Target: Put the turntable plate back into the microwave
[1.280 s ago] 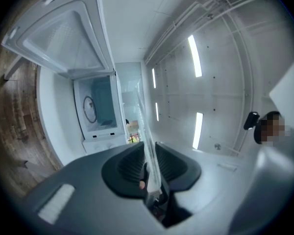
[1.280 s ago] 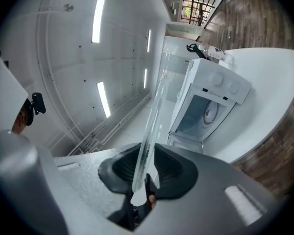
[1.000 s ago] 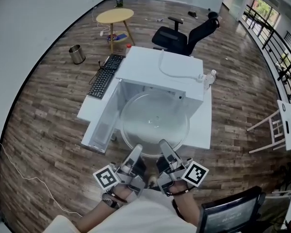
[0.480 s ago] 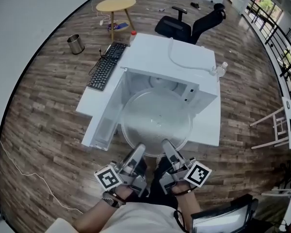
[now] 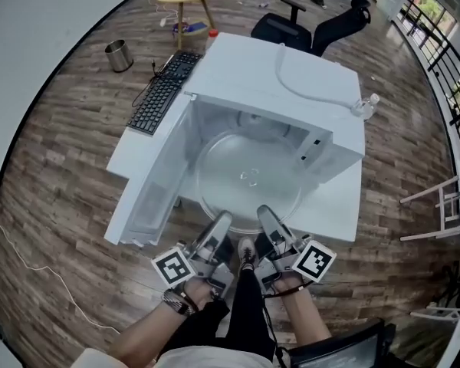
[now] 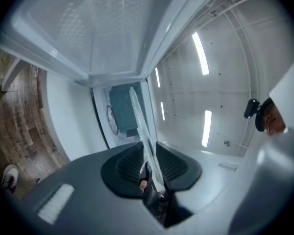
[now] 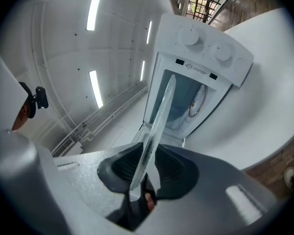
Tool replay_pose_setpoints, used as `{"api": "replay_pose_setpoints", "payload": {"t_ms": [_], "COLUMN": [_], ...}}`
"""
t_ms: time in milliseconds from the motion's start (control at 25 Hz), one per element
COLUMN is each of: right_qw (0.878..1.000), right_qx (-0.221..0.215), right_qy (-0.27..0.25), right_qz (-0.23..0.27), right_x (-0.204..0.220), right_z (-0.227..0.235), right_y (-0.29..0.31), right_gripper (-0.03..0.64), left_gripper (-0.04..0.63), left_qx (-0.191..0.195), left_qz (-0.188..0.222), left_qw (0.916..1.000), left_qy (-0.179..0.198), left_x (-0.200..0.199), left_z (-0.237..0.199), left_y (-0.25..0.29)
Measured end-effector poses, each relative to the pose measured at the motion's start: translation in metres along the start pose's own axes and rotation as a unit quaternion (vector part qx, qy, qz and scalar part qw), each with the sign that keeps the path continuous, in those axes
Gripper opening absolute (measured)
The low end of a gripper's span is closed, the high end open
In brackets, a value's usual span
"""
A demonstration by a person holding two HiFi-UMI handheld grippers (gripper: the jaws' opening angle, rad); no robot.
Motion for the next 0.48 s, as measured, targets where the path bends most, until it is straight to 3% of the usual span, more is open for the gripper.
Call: {"api": "replay_pose_setpoints", "payload": {"t_ms": [480], "right_qw": [1.000], "right_qx": [0.001], "right_qy": [0.003], "right_qz": [0.005], "right_x": [-0.011], "right_z": [0.040], "right_y": [0.042], "right_gripper": [0.083], "left_gripper": [0.092], "left_qx": [-0.001], "left_qz": [0.005], "left_qw": [0.9999], "left_qy": [0.011], "left_x": [-0.016], "left_z": [-0.033], "left_y": [0.044]}}
Point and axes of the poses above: the fingertips, and each gripper's own axes: y forward along the fingers, z to its right, x out of its underside, the point moved 3 cm from there along -y, backward along the fingers, and after that the axes turned 15 degrees about z, right-handed, at the moved point
